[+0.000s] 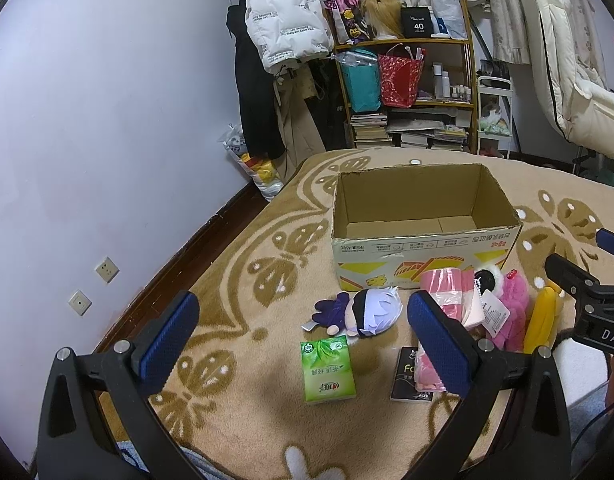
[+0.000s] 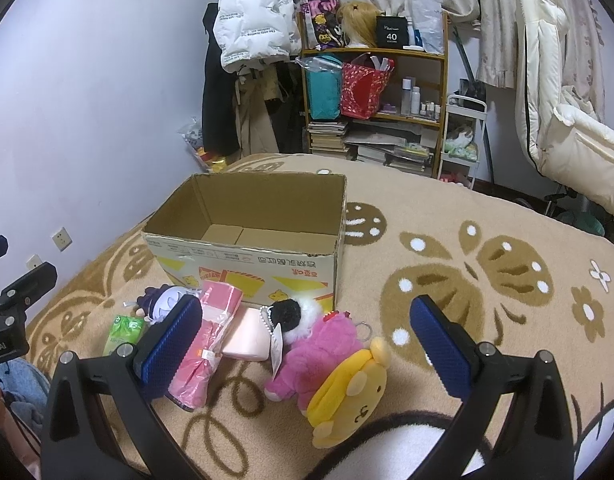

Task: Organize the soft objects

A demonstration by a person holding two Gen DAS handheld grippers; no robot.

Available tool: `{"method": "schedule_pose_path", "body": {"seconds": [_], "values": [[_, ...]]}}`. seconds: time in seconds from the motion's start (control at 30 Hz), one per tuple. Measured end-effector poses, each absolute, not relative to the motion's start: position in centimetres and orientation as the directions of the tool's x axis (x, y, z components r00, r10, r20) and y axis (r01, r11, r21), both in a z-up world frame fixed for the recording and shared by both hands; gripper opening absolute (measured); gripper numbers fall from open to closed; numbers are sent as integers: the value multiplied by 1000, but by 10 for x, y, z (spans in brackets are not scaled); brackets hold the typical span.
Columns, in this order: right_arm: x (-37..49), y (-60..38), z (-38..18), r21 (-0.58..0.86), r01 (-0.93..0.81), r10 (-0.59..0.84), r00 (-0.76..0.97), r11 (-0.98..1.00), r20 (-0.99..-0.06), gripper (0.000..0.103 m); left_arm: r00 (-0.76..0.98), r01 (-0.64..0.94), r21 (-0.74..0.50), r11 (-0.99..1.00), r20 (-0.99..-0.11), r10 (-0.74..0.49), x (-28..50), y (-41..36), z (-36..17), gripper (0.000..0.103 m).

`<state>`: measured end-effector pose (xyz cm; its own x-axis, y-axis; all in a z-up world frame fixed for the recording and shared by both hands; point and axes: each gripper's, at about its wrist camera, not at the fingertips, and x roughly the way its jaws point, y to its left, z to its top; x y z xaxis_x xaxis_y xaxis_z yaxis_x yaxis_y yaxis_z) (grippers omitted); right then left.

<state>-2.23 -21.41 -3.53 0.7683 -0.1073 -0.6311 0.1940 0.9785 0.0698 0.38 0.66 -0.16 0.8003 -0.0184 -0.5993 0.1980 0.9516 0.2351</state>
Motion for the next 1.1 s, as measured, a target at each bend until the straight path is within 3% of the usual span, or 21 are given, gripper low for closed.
{"method": "schedule_pose_path", "body": {"seconds": [1.1], "values": [[-21, -214, -35, 67, 201, -112, 760, 977, -640, 103, 794, 202, 239, 950, -608, -15, 3, 9, -6, 103]]}}
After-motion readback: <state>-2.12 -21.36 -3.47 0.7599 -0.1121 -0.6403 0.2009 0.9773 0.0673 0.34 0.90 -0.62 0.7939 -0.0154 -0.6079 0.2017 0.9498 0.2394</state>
